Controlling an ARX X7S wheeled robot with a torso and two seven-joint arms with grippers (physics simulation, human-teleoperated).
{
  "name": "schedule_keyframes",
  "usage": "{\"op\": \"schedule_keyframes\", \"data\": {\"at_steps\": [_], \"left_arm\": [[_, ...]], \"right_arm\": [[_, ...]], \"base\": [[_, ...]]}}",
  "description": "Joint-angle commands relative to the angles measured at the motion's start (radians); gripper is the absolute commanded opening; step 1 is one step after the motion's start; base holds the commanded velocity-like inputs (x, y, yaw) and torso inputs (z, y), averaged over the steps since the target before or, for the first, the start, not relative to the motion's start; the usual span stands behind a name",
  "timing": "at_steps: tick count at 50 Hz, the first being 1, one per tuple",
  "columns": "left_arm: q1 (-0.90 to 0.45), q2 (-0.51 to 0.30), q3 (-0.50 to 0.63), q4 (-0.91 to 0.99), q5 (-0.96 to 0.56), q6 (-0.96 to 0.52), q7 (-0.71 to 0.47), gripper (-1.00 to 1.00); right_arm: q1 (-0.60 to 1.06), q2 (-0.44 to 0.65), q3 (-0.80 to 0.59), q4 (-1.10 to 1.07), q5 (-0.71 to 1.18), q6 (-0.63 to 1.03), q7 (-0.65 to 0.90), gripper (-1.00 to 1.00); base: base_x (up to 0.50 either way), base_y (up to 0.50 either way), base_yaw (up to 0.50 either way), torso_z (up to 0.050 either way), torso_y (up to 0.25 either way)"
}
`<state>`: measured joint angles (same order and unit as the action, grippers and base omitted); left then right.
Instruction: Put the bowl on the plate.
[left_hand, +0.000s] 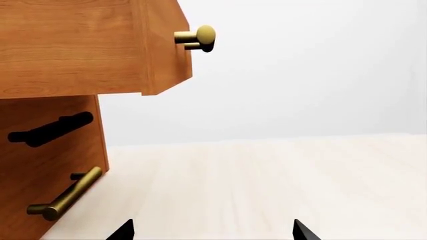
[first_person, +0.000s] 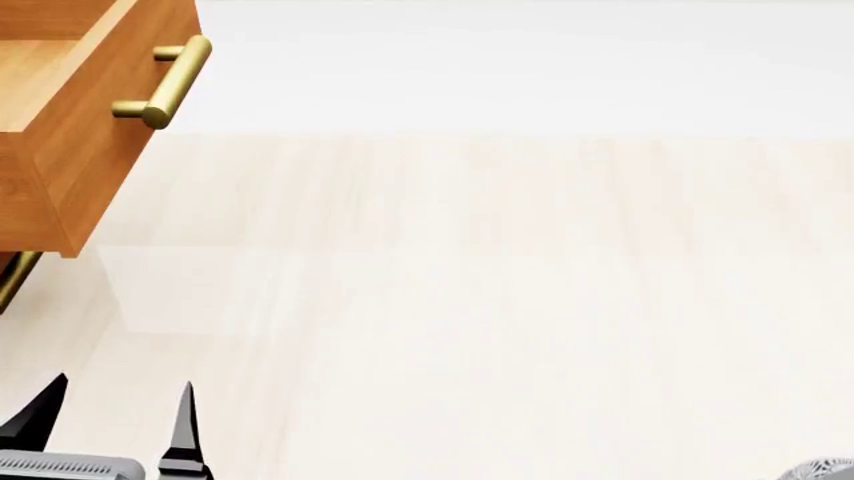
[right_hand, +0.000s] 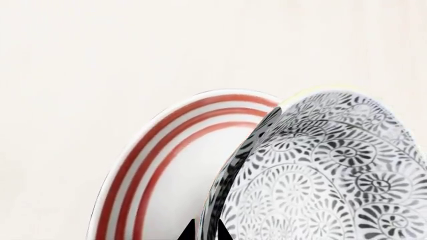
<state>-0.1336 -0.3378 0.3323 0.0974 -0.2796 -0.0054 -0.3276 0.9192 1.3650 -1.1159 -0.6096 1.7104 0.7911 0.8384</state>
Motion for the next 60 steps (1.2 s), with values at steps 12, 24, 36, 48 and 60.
{"op": "schedule_keyframes", "data": {"at_steps": [12, 24, 36, 48, 60], "left_arm": [[-0.001, -0.002, 0.008, -0.001, 0.000, 0.004, -0.004, 1.00], [-0.001, -0.004, 0.009, -0.006, -0.002, 0.010, -0.005, 1.00], [-0.003, -0.006, 0.012, -0.002, -0.006, 0.008, -0.005, 1.00], [0.000, -0.011, 0.015, 0.012, -0.007, 0.000, -0.012, 1.00], [-0.004, -0.010, 0.019, 0.006, -0.007, 0.005, -0.012, 1.00]], "right_arm": [[-0.043, -0.012, -0.018, 0.021, -0.077, -0.070, -0.044, -1.00], [-0.064, -0.025, -0.027, 0.038, -0.102, -0.091, -0.067, -1.00], [-0.100, -0.016, -0.037, 0.044, -0.122, -0.142, -0.081, -1.00], [-0.121, -0.030, -0.044, 0.069, -0.144, -0.168, -0.102, -1.00], [-0.134, 0.016, -0.036, 0.032, -0.126, -0.213, -0.090, 1.00]], "base": [[0.00, 0.00, 0.00, 0.000, 0.000], [0.00, 0.00, 0.00, 0.000, 0.001], [0.00, 0.00, 0.00, 0.000, 0.000], [0.00, 0.00, 0.00, 0.000, 0.000], [0.00, 0.00, 0.00, 0.000, 0.000]]}}
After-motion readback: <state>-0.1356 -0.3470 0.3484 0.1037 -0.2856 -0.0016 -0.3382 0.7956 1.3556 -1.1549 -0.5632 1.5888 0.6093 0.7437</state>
